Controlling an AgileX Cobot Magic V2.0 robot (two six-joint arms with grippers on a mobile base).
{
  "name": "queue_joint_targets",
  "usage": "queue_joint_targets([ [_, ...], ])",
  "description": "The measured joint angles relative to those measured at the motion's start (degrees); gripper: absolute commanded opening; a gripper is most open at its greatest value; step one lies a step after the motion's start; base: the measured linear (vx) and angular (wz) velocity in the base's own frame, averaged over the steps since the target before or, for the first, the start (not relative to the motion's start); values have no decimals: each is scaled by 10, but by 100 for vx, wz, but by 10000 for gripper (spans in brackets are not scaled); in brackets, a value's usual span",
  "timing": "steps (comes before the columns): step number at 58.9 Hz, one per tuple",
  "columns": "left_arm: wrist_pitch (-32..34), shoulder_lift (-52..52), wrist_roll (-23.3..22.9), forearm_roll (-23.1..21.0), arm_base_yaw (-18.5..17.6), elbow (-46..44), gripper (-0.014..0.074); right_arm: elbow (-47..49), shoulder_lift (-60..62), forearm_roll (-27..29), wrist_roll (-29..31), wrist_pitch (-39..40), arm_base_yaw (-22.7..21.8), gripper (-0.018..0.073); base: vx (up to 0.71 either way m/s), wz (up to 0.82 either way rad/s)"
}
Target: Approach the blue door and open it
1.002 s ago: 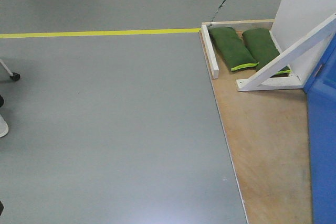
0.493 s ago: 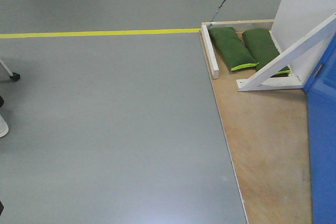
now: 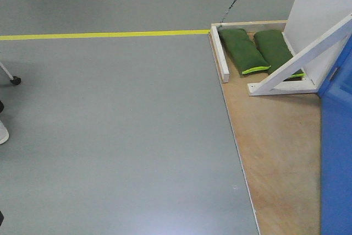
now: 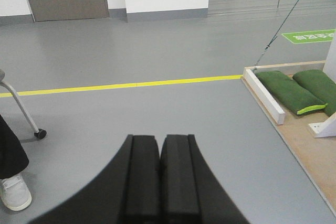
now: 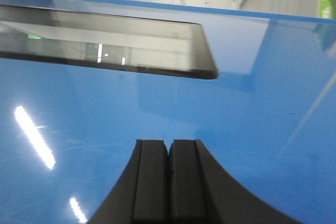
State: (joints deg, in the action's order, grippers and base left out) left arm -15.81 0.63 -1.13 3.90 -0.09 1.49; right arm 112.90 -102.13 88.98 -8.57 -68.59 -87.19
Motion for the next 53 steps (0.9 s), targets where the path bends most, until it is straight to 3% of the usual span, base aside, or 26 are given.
queue_joint_targets([
  [14,0,0,0,0,0,0,73,0,28,21,3,4,2,12,0,0],
  [28,0,0,0,0,0,0,73,0,38,20,4,10,36,12,0,0],
  [53,0,0,0,0,0,0,73,0,39,36,-1,41,160,12,-1,-3],
])
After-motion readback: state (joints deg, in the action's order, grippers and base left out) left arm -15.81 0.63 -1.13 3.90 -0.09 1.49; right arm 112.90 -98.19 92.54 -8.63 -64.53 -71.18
